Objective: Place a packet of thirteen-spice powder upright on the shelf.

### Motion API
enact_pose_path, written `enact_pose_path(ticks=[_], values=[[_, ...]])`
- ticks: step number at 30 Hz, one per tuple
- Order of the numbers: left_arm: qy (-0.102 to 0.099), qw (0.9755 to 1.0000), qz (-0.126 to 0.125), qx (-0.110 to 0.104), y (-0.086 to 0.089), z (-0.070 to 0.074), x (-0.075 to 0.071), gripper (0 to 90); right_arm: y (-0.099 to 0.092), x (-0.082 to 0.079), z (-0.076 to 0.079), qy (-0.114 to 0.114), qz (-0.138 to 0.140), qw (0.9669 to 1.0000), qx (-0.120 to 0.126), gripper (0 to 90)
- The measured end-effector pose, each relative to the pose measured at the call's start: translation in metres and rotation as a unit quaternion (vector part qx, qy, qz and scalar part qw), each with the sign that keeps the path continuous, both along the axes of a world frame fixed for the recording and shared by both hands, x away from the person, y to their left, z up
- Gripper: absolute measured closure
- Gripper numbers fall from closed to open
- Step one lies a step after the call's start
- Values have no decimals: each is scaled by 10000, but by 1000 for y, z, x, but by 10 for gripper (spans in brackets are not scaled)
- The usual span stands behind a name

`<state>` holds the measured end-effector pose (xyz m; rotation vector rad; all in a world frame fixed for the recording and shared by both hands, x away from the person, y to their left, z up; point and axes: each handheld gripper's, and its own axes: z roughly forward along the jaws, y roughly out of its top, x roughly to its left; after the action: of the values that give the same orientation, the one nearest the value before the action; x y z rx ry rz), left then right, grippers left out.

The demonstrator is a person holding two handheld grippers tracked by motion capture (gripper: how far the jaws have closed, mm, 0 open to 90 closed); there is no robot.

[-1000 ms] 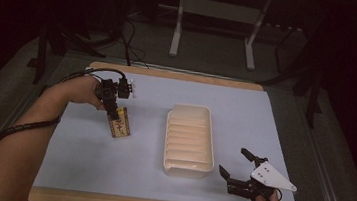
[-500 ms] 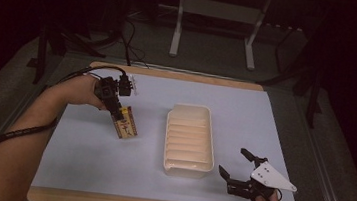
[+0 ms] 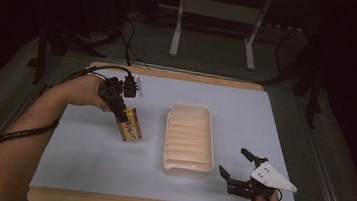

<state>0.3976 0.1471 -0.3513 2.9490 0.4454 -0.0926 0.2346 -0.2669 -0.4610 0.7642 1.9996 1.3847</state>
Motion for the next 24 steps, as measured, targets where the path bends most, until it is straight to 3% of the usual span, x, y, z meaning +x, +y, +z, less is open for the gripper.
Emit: enact_pose_path(ticks=[3,8,12,16,24], values=[[-90,9999,-52,-14,-3,6,-1,680,0,0,0,-16,-6,10000,3,120],[-80,9999,-42,-139,-6,17,-1,680,0,0,0,-3,-3,10000,-3,120],[-274,9993,-91,-228,-14,30,-2,680,0,0,0,-17,-8,10000,9,120],[-399,9979,-187,-475,-20,41,-4,680,0,0,0,-14,-2,10000,23,120],[-440,9968,-323,-585,-36,47,-3,680,-1,0,1,-28,8,10000,22,120]])
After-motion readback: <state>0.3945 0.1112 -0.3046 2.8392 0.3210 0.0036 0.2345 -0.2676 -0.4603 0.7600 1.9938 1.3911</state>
